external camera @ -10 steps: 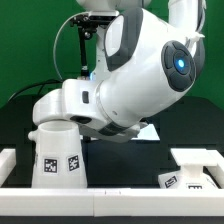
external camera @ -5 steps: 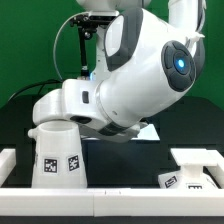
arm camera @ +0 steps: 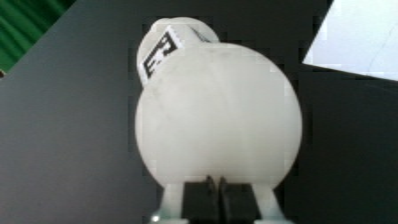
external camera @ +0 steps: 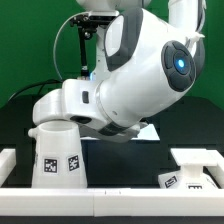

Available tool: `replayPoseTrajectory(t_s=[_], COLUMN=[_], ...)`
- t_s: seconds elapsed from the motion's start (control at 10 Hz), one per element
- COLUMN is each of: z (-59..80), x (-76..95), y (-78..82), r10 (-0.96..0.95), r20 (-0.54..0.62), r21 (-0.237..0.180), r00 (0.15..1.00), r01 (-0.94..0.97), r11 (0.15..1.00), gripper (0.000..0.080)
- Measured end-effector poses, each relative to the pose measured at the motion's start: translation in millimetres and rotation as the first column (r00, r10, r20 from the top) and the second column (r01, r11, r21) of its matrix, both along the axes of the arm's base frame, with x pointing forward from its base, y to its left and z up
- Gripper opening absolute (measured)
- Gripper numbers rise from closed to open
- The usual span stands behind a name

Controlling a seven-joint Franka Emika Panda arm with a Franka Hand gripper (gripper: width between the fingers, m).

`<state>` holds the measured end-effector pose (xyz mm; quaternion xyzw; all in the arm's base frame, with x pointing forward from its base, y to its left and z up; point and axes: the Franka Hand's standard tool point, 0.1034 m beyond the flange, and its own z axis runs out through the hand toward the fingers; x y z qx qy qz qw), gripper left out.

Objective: Assemble lamp

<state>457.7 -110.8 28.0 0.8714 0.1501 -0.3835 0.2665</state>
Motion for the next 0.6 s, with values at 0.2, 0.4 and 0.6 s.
replayPoseTrajectory(t_s=[0.2, 0.4, 0.6], z=[8.9, 30.8, 39.4], x=[-0.6, 3.7, 7.1], y=[7.6, 11.9, 5.3], r10=[0.001, -0.001, -0.006], r20=[-0.013, -0.007, -0.005], r21=[-0.003, 0.014, 0.015], r00=[1.0, 1.0, 1.0], r01=[-0.001, 0.001, 0.007], r11=[1.0, 1.0, 1.0], gripper=[0.0001, 0.0001, 0.032])
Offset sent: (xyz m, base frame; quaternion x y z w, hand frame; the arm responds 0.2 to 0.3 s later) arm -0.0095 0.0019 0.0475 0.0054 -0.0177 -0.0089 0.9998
